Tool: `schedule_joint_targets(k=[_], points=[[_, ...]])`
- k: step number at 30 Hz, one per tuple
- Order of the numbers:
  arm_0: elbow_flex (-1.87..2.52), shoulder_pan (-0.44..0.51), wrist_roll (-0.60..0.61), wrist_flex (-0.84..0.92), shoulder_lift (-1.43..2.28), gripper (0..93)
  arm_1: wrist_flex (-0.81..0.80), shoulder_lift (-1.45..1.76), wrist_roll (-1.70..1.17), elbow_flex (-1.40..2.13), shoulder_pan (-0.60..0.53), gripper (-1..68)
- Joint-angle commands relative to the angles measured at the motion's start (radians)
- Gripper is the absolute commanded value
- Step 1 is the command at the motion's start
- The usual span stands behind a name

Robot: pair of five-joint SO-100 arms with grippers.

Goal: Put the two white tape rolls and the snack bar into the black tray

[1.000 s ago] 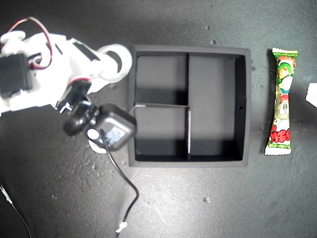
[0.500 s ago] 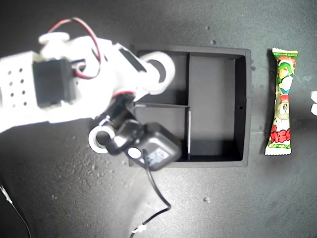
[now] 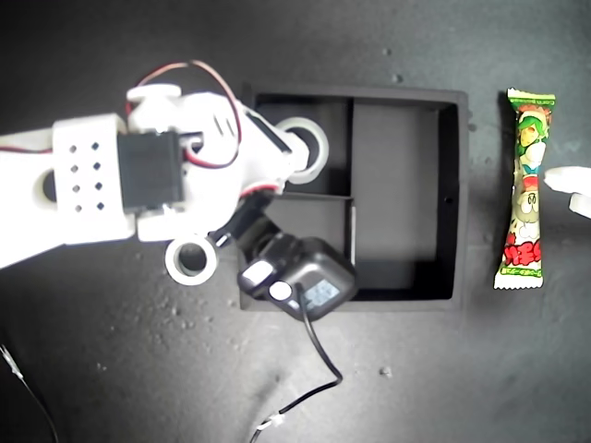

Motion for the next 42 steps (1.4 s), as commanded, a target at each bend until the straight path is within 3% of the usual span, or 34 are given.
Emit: schedule_joint_targets(k=[1,9,13,17,18,24,28,31,35,42], points=[[-0.04,0.014,-0.023,0.011,0.035,12.8,0.025,-0.181,-0.017,-0.095,-0.008,21.3],[-0.095,0.031,-0.055,0.184,0.179,10.6,-0.11,-0.411,-0.028,-0.118,0.023,20.7],[0.009,0.072,-0.137,0.23,0.342,10.1,-0.198,-0.561,-0.038,-0.155,0.044,19.4],[0.233,0.178,-0.225,0.156,0.525,9.6,-0.235,-0.634,-0.025,-0.193,0.074,3.5],[0.298,0.212,-0.247,0.126,0.568,9.4,-0.206,-0.629,-0.017,-0.207,0.084,0.0],[0.649,0.368,-0.382,-0.052,0.739,8.0,0.17,-0.615,0.117,-0.422,0.109,-0.2],[0.785,0.403,-0.414,-0.164,0.769,7.9,0.41,-0.606,0.307,-0.589,0.11,-0.3],[0.799,0.408,-0.399,-0.212,0.73,8.0,0.482,-0.606,0.469,-0.703,0.13,-0.3],[0.787,0.394,-0.364,-0.265,0.657,8.6,0.414,-0.618,0.532,-0.842,0.146,-0.4],[0.808,0.373,-0.35,-0.348,0.589,9.5,0.078,-0.621,0.034,-0.899,0.153,-0.4]])
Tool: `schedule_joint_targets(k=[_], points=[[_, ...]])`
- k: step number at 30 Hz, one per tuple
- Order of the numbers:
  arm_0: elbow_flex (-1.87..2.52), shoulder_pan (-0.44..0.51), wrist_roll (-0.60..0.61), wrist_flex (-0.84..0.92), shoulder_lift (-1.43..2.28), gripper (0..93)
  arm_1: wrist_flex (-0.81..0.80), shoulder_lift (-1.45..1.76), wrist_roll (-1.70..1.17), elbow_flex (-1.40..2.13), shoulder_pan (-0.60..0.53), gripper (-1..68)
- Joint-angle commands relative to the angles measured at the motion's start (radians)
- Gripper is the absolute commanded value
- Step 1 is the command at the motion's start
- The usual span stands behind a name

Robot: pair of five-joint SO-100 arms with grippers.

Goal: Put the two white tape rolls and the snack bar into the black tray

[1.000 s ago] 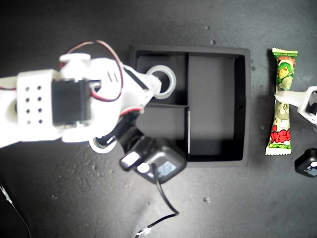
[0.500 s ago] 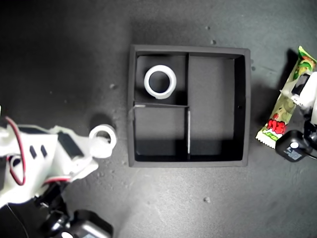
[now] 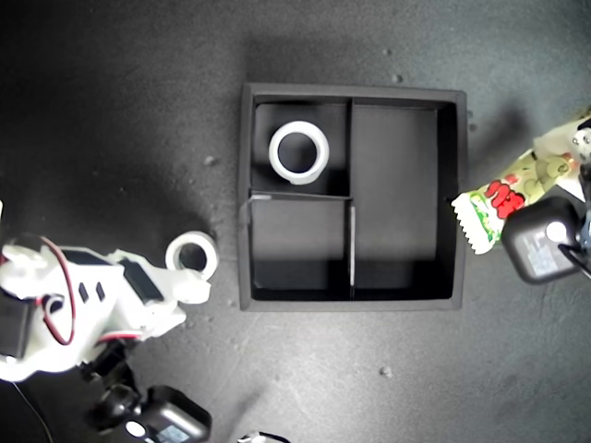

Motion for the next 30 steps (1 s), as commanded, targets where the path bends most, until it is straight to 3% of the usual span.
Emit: schedule_joint_targets(k=[1,5,10,30], points=[[0.003,-0.018,0.008,-0.037,-0.008,9.6,-0.164,0.006,-0.304,-0.041,-0.002,-0.3],[0.023,-0.02,-0.006,-0.054,-0.012,9.7,-0.299,-0.015,-0.591,-0.011,-0.031,-0.3],[0.041,-0.005,-0.035,-0.057,-0.012,9.7,-0.353,-0.169,-0.744,-0.087,-0.06,-0.3],[0.1,-0.026,-0.069,-0.137,-0.124,10.2,-0.445,-0.376,-0.785,-0.16,-0.084,-0.1]])
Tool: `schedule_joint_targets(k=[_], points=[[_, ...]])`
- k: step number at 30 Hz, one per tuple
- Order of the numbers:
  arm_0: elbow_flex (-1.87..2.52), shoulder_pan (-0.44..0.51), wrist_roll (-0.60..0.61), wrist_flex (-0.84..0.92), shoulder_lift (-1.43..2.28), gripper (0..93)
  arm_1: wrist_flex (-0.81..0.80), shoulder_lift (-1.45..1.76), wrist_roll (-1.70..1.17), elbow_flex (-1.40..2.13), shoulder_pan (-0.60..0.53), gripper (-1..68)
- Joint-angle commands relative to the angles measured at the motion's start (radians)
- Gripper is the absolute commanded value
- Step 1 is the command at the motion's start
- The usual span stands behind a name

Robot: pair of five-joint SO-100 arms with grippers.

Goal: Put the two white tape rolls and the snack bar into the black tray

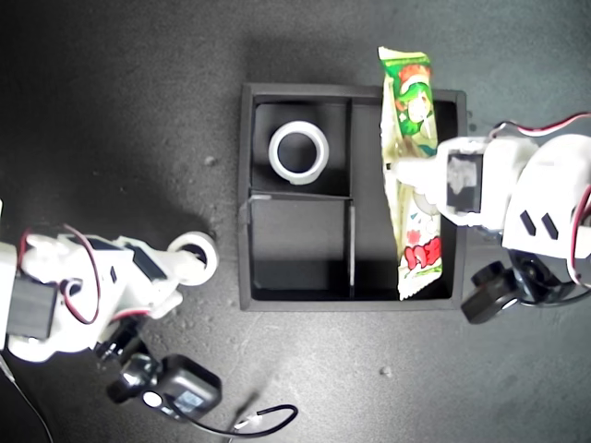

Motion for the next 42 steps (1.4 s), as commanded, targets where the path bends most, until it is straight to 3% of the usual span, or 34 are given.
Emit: schedule_joint_targets(k=[1,21,42], points=[[-0.012,-0.025,-0.003,-0.028,-0.044,10.0,-0.043,0.012,0.02,0.017,0.029,-0.1],[0.009,-0.067,-0.002,0.084,0.029,9.4,-0.023,0.012,0.005,0.0,0.051,-0.1],[0.052,-0.071,0.032,0.067,0.13,9.9,0.009,0.012,0.002,0.003,0.052,-0.2]])
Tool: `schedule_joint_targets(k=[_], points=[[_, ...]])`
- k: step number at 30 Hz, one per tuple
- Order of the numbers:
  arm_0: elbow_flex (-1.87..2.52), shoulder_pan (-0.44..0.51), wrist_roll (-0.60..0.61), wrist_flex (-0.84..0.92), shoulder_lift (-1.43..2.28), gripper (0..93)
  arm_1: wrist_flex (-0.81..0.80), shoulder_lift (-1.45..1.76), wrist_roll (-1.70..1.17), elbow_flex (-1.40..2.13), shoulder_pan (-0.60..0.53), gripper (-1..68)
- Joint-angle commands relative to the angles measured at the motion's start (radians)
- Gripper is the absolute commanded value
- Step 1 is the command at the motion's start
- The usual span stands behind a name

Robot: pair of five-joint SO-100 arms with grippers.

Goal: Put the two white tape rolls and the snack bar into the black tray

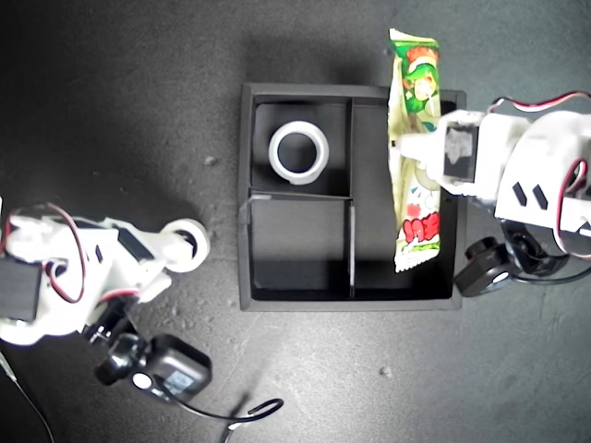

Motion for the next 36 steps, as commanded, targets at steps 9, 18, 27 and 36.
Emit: schedule_joint_targets(k=[9,18,27,36], points=[[-0.025,-0.02,0.005,-0.083,-0.14,10.1,-0.005,0.012,-0.011,-0.026,0.002,-0.2],[-0.137,-0.037,0.012,0.043,-0.153,0.1,-0.017,0.012,-0.011,0.025,0.026,5.7],[-0.534,-0.083,0.192,0.322,-0.081,0.1,0.27,0.049,-0.02,-0.17,-0.008,13.0],[-0.873,-0.081,0.288,0.344,-0.31,0.1,0.508,0.058,0.187,-0.407,0.041,11.6]])
